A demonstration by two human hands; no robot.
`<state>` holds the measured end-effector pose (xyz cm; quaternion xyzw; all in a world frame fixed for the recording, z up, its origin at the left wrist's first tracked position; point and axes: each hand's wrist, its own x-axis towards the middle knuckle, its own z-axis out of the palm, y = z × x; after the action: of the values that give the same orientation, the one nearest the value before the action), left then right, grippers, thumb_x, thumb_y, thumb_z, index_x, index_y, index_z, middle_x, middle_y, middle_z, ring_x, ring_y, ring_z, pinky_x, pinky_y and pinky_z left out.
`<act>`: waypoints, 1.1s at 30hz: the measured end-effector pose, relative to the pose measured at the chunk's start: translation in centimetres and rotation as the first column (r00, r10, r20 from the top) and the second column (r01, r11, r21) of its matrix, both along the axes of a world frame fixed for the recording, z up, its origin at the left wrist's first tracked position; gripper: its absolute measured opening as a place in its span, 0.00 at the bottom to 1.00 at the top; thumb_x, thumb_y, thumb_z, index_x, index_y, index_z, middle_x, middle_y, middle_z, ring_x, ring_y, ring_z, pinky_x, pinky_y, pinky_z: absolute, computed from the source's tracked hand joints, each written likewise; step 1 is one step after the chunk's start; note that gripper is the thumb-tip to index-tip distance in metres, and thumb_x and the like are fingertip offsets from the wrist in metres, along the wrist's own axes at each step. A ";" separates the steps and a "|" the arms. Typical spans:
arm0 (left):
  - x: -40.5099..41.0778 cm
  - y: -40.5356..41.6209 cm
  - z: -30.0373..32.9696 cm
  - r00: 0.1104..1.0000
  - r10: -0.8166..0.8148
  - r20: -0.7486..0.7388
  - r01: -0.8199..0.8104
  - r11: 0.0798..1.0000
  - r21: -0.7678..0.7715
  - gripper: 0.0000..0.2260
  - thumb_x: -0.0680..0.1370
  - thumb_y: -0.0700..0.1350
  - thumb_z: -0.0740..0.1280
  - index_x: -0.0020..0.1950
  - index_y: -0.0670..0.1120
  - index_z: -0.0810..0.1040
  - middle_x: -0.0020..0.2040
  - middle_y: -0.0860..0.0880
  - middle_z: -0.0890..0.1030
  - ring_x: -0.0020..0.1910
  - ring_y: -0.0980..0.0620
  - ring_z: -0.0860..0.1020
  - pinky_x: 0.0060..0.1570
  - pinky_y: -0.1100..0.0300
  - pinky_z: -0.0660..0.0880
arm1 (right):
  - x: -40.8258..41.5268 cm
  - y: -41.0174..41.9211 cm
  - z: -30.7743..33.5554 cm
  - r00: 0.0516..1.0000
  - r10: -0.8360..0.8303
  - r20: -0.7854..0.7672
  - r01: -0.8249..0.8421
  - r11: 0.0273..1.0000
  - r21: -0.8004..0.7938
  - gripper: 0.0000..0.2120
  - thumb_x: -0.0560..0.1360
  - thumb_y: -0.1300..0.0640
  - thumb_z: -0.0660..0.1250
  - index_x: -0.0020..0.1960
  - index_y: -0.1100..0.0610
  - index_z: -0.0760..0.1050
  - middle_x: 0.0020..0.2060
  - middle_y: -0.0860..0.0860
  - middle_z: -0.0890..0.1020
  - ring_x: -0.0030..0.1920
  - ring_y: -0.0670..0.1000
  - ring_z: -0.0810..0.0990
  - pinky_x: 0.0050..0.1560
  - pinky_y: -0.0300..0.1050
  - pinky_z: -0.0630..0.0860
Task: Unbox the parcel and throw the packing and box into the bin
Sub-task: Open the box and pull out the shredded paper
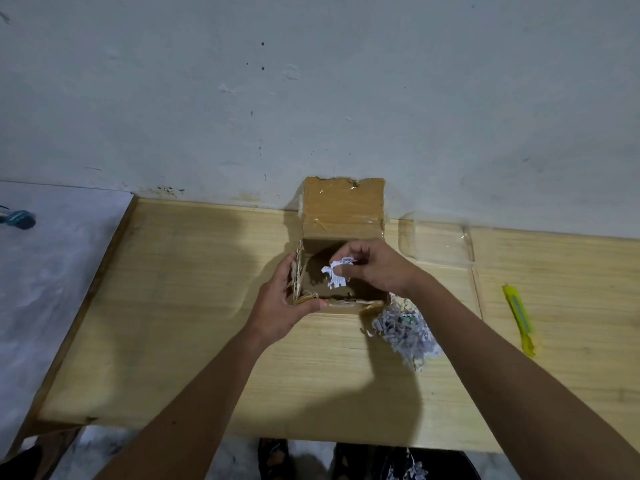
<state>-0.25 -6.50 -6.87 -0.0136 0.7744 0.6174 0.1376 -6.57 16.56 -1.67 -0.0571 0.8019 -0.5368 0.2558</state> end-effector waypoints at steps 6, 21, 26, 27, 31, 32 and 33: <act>-0.1 -0.3 -0.2 1.000 -0.024 -0.007 0.024 0.999 -0.047 0.50 0.67 0.44 0.85 0.82 0.56 0.62 0.72 0.59 0.77 0.69 0.61 0.78 0.73 0.51 0.74 | 1.9 5.4 1.9 0.985 -0.169 -0.024 0.167 0.983 -0.072 0.12 0.76 0.60 0.75 0.59 0.54 0.84 0.52 0.57 0.87 0.51 0.59 0.85 0.61 0.54 0.81; -0.4 -0.4 0.1 0.992 -0.080 -0.093 0.062 0.982 -0.181 0.51 0.61 0.61 0.83 0.80 0.59 0.64 0.71 0.54 0.79 0.66 0.54 0.81 0.71 0.43 0.76 | 10.4 12.2 -2.7 0.952 -0.294 -0.087 0.306 0.928 0.212 0.09 0.77 0.60 0.74 0.56 0.52 0.85 0.47 0.43 0.86 0.42 0.37 0.81 0.46 0.34 0.75; -0.3 -0.1 0.4 0.993 -0.074 -0.090 0.057 0.982 -0.179 0.48 0.63 0.53 0.84 0.80 0.57 0.66 0.69 0.52 0.81 0.63 0.55 0.83 0.69 0.45 0.78 | 10.9 11.8 -3.3 0.953 -0.227 -0.200 0.281 0.909 0.307 0.11 0.76 0.59 0.76 0.57 0.55 0.86 0.48 0.41 0.85 0.48 0.37 0.81 0.45 0.21 0.69; -0.3 -0.1 0.3 0.993 -0.076 -0.089 0.059 0.982 -0.177 0.47 0.65 0.50 0.84 0.80 0.57 0.66 0.69 0.52 0.81 0.63 0.55 0.83 0.69 0.45 0.78 | 10.9 11.7 -3.3 0.947 -0.233 -0.220 0.293 0.907 0.304 0.11 0.75 0.58 0.77 0.57 0.55 0.86 0.50 0.45 0.86 0.50 0.42 0.83 0.46 0.21 0.69; -0.4 -0.1 0.0 0.993 -0.081 -0.081 0.067 0.984 -0.164 0.46 0.67 0.43 0.85 0.80 0.55 0.66 0.69 0.50 0.81 0.63 0.54 0.83 0.68 0.46 0.79 | 10.5 11.2 -2.9 0.922 -0.254 -0.292 0.327 0.915 0.236 0.10 0.72 0.58 0.79 0.53 0.54 0.86 0.53 0.45 0.85 0.52 0.35 0.80 0.50 0.22 0.69; -0.4 -0.1 0.0 0.994 -0.082 -0.078 0.069 0.985 -0.161 0.46 0.68 0.42 0.85 0.80 0.55 0.66 0.69 0.50 0.81 0.63 0.54 0.83 0.68 0.47 0.79 | 10.3 11.0 -2.6 0.913 -0.276 -0.301 0.347 0.913 0.214 0.11 0.71 0.58 0.80 0.53 0.53 0.86 0.53 0.44 0.84 0.53 0.32 0.79 0.50 0.22 0.68; -0.4 0.0 0.1 0.994 -0.080 -0.074 0.068 0.986 -0.155 0.45 0.68 0.42 0.84 0.80 0.55 0.66 0.68 0.51 0.82 0.62 0.54 0.83 0.68 0.48 0.79 | 10.1 10.8 -2.4 0.903 -0.315 -0.293 0.379 0.905 0.194 0.11 0.71 0.57 0.80 0.53 0.51 0.86 0.54 0.44 0.84 0.54 0.32 0.77 0.50 0.22 0.68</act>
<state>-0.62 -6.52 -6.81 0.0295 0.8241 0.5510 0.1279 3.56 27.36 -4.08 0.0511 0.8856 -0.4583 0.0552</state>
